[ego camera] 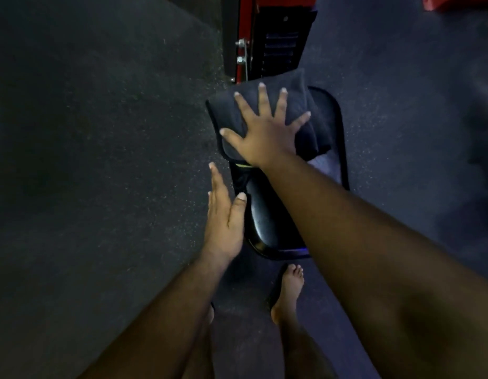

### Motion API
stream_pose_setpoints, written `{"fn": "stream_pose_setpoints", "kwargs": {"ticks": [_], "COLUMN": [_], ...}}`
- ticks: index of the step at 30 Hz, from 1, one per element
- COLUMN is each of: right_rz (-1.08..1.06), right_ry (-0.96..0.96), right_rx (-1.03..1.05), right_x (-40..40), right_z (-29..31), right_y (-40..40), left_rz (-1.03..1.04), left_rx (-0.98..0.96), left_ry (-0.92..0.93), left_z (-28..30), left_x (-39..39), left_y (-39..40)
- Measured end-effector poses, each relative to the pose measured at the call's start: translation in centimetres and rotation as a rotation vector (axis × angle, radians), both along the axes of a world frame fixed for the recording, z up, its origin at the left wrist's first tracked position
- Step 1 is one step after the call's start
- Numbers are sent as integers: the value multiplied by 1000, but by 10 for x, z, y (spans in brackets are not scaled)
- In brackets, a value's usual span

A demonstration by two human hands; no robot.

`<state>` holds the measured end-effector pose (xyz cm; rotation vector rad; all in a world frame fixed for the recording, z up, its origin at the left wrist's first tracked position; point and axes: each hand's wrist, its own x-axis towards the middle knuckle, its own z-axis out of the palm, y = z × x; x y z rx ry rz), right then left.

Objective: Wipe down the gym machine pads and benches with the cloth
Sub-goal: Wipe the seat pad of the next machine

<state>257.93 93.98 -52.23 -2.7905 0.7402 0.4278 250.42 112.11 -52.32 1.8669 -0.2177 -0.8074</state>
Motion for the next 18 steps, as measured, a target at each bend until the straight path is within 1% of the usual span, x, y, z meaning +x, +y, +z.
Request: {"fn": "stream_pose_setpoints", "kwargs": {"ticks": [3,5,7,11,14,16,18], "right_rz": [237,405,498,622,727,718,606], "right_ry": [10,12,0,-19,-10,16,32], "right_rx": [-36,-54,-49,-16,6,40,86], "right_x": [-6,-36,-75,-160,-221,-248,-258], "right_z": [4,12,19,25,29,37,56], "right_y": [16,32,46,53,33,13,0], "left_rz": [38,38,32,-24,-87,-143,-180], "left_rx": [38,87,140,187,217,235,243], "left_ry": [-23,-40,-11,67,142,193,235], "left_z": [5,9,12,17,24,30,43], "left_x": [6,9,8,-9,-32,-49,-61], "left_y": [12,22,28,35,31,26,20]}}
